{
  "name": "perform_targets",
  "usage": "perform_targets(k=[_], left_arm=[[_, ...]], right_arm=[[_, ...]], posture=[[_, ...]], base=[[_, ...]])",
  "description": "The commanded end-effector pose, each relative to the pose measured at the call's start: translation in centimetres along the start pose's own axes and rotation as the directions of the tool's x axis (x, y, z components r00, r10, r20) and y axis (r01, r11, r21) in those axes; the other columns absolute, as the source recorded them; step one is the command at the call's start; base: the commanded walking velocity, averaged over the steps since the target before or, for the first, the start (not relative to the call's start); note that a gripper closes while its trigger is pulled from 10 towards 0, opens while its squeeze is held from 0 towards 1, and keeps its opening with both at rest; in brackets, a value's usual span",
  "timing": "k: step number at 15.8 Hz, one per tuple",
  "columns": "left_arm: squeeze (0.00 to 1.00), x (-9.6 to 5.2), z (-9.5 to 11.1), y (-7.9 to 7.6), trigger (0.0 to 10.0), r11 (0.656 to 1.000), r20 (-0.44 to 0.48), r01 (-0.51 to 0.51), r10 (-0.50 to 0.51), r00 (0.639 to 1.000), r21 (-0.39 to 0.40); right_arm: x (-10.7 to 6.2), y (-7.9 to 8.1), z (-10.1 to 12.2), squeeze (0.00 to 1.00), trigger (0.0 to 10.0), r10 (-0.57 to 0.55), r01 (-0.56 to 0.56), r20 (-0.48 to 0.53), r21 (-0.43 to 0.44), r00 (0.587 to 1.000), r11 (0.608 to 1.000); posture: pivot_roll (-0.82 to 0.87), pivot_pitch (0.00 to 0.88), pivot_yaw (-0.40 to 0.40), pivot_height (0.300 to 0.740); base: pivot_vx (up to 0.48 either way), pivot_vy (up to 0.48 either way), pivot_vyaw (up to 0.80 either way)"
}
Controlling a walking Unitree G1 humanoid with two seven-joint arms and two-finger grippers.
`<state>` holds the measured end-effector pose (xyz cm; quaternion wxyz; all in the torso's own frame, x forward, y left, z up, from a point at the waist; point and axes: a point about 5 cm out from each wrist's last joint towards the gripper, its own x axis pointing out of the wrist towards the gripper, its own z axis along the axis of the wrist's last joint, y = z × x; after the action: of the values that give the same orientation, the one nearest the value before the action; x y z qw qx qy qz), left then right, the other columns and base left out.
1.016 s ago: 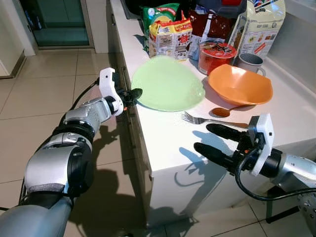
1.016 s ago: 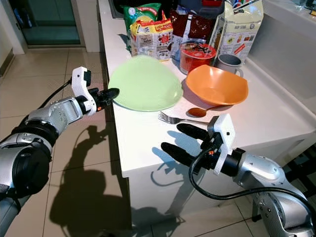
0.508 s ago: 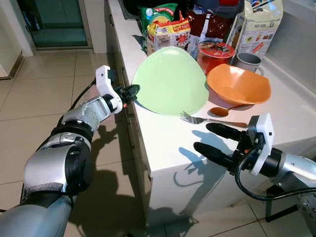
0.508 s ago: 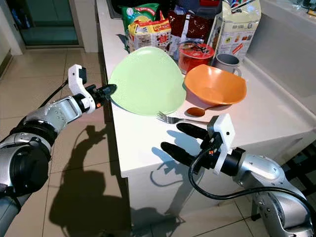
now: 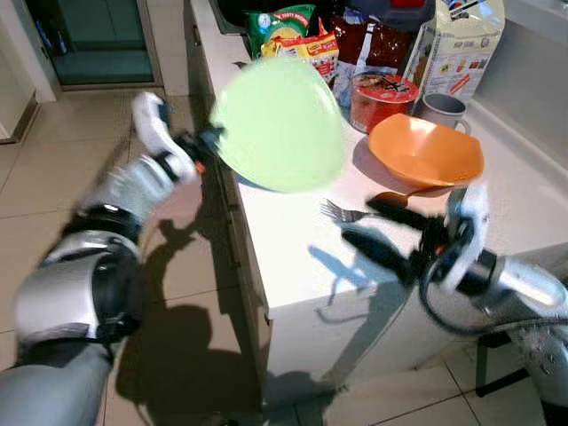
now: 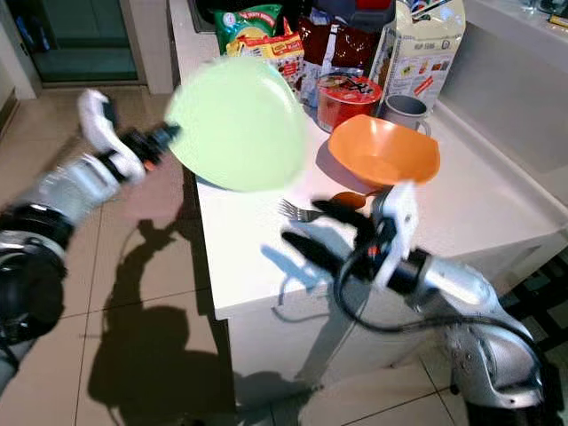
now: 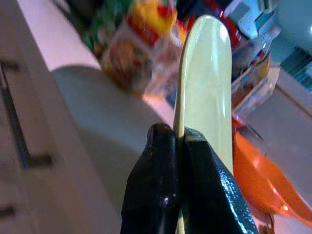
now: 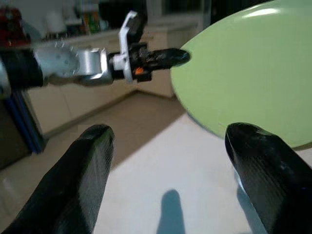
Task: Setting the table
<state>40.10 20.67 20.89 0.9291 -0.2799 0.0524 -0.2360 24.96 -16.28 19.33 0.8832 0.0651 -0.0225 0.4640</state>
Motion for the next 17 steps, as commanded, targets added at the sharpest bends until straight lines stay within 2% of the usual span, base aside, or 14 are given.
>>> perform_targets(k=[1,3,4,6,8,9,10,11,12,14,15,16,17], left_arm=[[0.0,0.1,2.7,-1.3,0.0,0.995,0.08,0.089,-0.092,0.993,0.039],[0.0,-0.8,5.2,-2.1,0.0,0.985,0.126,0.125,-0.14,0.982,0.121],[0.0,-0.9,6.0,-2.5,0.0,0.985,0.14,0.1,-0.12,0.983,0.141],[0.0,-1.2,7.5,-3.7,0.0,0.963,0.229,-0.033,-0.031,0.973,0.269],[0.0,-2.8,9.2,-5.6,0.0,0.878,0.379,-0.233,0.065,0.923,0.418],[0.0,-3.2,9.3,-6.0,0.0,0.857,0.401,-0.267,0.078,0.913,0.441],[0.0,-4.8,8.5,-6.9,0.0,0.772,0.478,-0.389,0.126,0.869,0.503],[0.0,-5.3,8.0,-7.0,0.0,0.75,0.505,-0.431,0.151,0.85,0.502],[0.0,-6.4,6.4,-7.3,0.0,0.768,0.487,-0.455,0.215,0.846,0.45],[0.0,-7.7,5.0,-7.7,2.8,0.735,0.468,-0.469,0.232,0.853,0.49],[0.0,-8.7,3.9,-7.7,3.8,0.683,0.45,-0.463,0.216,0.867,0.564],[0.0,-9.4,2.9,-7.6,4.5,0.644,0.438,-0.46,0.209,0.874,0.611],[0.0,-9.9,2.0,-7.5,5.6,0.61,0.424,-0.459,0.213,0.88,0.646]], right_arm=[[0.0,-0.2,0.7,0.0,10.0,-0.021,0.021,0.037,0.007,0.999,1.0],[0.8,-0.1,1.7,0.0,10.0,-0.024,0.023,0.097,0.013,0.995,1.0],[1.2,0.0,2.2,0.0,10.0,-0.023,0.022,0.12,0.01,0.992,1.0],[1.7,0.0,3.0,0.0,10.0,-0.048,0.049,0.165,-0.002,0.985,0.999],[2.1,0.0,4.0,0.0,10.0,-0.125,0.13,0.224,-0.012,0.967,0.991],[2.2,-0.1,4.2,0.0,10.0,-0.153,0.162,0.231,-0.022,0.961,0.987],[2.4,-0.3,4.5,0.0,10.0,-0.243,0.257,0.248,-0.025,0.938,0.966],[2.5,-0.3,4.6,0.0,10.0,-0.258,0.272,0.254,-0.02,0.932,0.962],[2.7,-0.3,4.8,0.0,10.0,-0.291,0.308,0.263,-0.027,0.92,0.951],[2.9,-0.3,5.2,0.0,10.0,-0.327,0.346,0.284,-0.02,0.901,0.938],[2.9,-0.7,5.2,0.0,10.0,-0.376,0.395,0.288,-0.011,0.881,0.919],[2.8,-1.4,4.9,0.0,10.0,-0.444,0.467,0.267,-0.026,0.855,0.884],[2.8,-1.6,4.7,0.0,10.0,-0.462,0.488,0.261,-0.041,0.848,0.872]], posture=[[-0.03,0.0,-0.039,0.74],[-0.01,0.0,-0.041,0.74],[-0.01,0.0,-0.041,0.74],[0.0,0.0,-0.036,0.74],[0.01,0.0,-0.031,0.74],[0.01,0.0,-0.032,0.74],[0.03,0.0,-0.041,0.74],[0.03,0.0,-0.043,0.74],[0.04,0.0,-0.047,0.74],[0.04,0.0,-0.052,0.74],[0.05,0.0,-0.055,0.74],[0.05,0.0,-0.061,0.74],[0.05,0.0,-0.064,0.74]], base=[[0.0,0.0,0.0],[0.0,0.0,0.0],[0.0,0.0,0.0],[0.0,0.0,0.0],[0.0,0.0,0.0],[0.0,0.0,0.0],[0.0,0.0,0.0],[0.0,0.0,0.0],[0.0,0.0,0.0],[0.0,0.0,0.0],[0.0,0.0,0.0],[0.0,0.0,0.0],[0.0,0.0,0.0]])
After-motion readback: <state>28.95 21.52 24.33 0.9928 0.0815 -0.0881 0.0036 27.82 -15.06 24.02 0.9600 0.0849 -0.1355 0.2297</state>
